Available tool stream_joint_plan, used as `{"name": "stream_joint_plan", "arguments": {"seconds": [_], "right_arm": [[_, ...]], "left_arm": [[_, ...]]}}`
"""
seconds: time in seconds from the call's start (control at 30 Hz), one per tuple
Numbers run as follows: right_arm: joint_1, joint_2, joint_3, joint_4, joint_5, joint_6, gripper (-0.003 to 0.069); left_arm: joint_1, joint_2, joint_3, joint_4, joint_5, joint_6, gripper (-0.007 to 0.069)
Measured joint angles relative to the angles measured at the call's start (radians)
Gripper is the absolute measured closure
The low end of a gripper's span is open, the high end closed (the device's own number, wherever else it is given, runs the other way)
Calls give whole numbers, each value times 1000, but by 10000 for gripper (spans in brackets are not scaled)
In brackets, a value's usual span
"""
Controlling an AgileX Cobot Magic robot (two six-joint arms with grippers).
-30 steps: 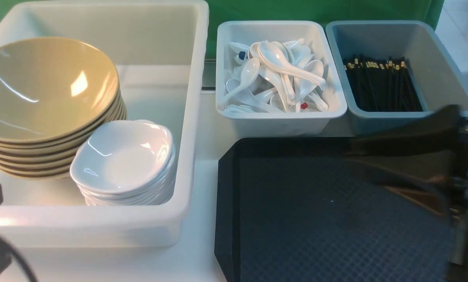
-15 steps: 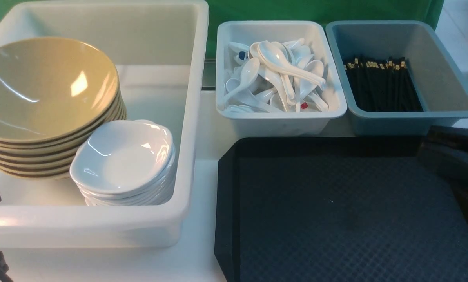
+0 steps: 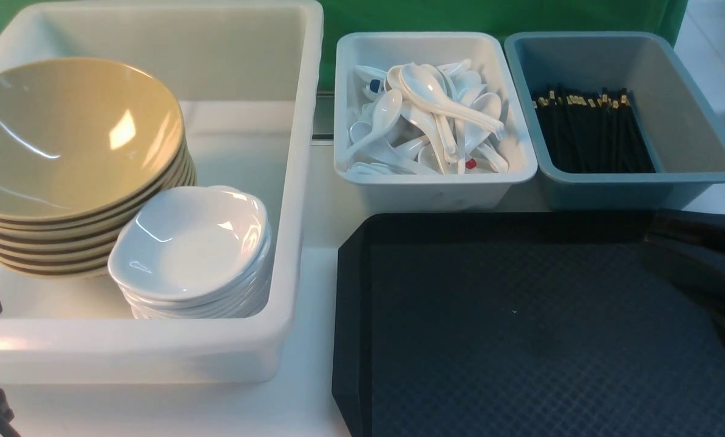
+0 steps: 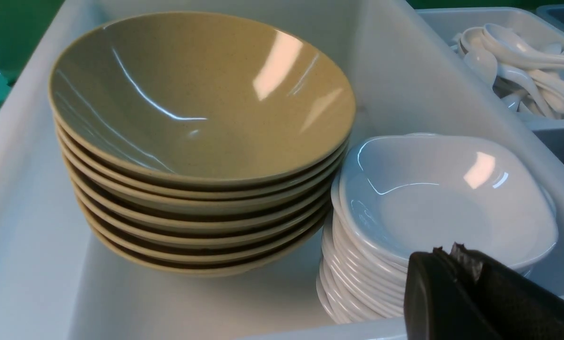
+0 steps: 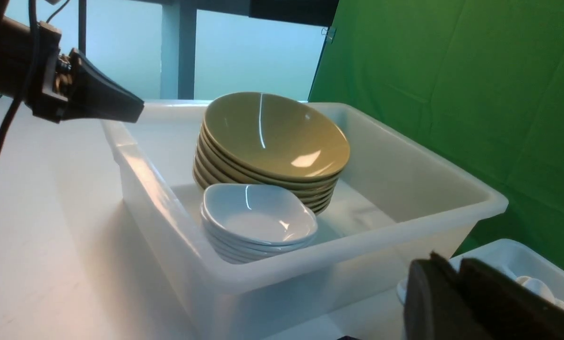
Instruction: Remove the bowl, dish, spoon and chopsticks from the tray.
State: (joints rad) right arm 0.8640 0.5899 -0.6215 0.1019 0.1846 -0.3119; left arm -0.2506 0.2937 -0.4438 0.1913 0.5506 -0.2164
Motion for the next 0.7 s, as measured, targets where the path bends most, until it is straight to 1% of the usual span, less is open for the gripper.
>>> {"name": "stream_joint_plan", "arguments": {"seconds": [0.07,0.1,0.13,0.2,0.3,0.4,0.47,0.53,0.6,0.63,0.67,0.7], "right_arm": [[-14,-20,25,0,-12,1,586],[-55,-53,84,0,-51,2,615],[-61,-58,84,1,-51,3,617],[-165,-124,221,8,-185,38,627],[-348,-216,407,11,-345,169,627],[-546,-304,567,3,-412,286,627],[-651,-371,628,-28,-392,328,627],[-740,-442,645,-74,-341,360,627],[-824,-513,648,-133,-228,420,627],[-832,-518,649,-139,-203,428,627],[-889,-561,649,-191,-88,495,627],[-914,-579,649,-214,-35,519,627]], "left_arm": [[0,0,0,0,0,0,636],[0,0,0,0,0,0,636],[0,0,0,0,0,0,636],[0,0,0,0,0,0,636],[0,0,0,0,0,0,636],[0,0,0,0,0,0,636],[0,0,0,0,0,0,636],[0,0,0,0,-2,0,636],[0,0,0,0,-1,0,636],[0,0,0,0,-1,0,636],[0,0,0,0,-3,0,636],[0,0,0,0,-3,0,636]]}}
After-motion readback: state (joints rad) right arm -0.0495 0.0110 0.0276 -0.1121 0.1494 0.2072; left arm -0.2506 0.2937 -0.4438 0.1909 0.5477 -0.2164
